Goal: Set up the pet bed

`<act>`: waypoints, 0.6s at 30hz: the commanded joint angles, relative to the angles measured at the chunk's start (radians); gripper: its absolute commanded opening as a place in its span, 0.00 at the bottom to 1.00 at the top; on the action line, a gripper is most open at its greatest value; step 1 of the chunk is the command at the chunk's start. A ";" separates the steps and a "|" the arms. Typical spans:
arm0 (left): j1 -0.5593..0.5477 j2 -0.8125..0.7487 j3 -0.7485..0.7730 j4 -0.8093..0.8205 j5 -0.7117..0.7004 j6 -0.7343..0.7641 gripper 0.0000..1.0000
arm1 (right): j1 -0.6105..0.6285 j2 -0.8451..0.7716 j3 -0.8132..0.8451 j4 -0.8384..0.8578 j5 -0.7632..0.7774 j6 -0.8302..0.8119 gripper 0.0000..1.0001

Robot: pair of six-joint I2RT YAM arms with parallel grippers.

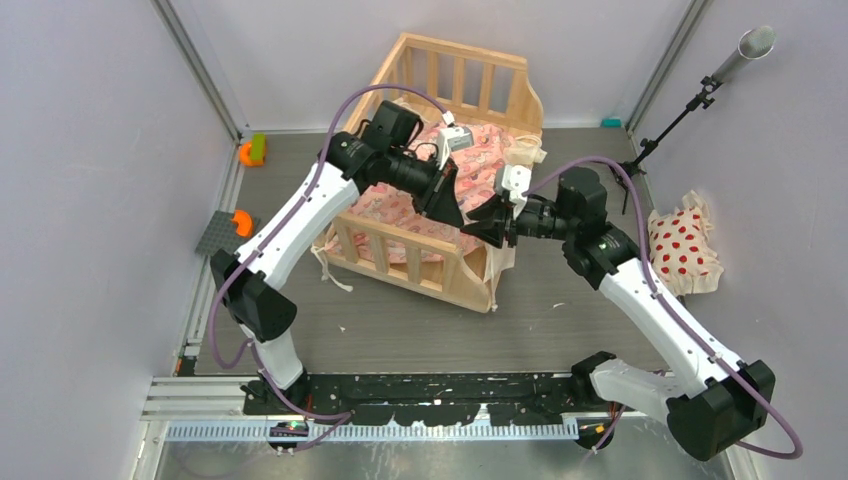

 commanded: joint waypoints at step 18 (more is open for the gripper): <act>0.003 -0.013 0.069 -0.073 0.021 0.079 0.00 | 0.025 0.043 0.044 0.016 0.173 -0.102 0.00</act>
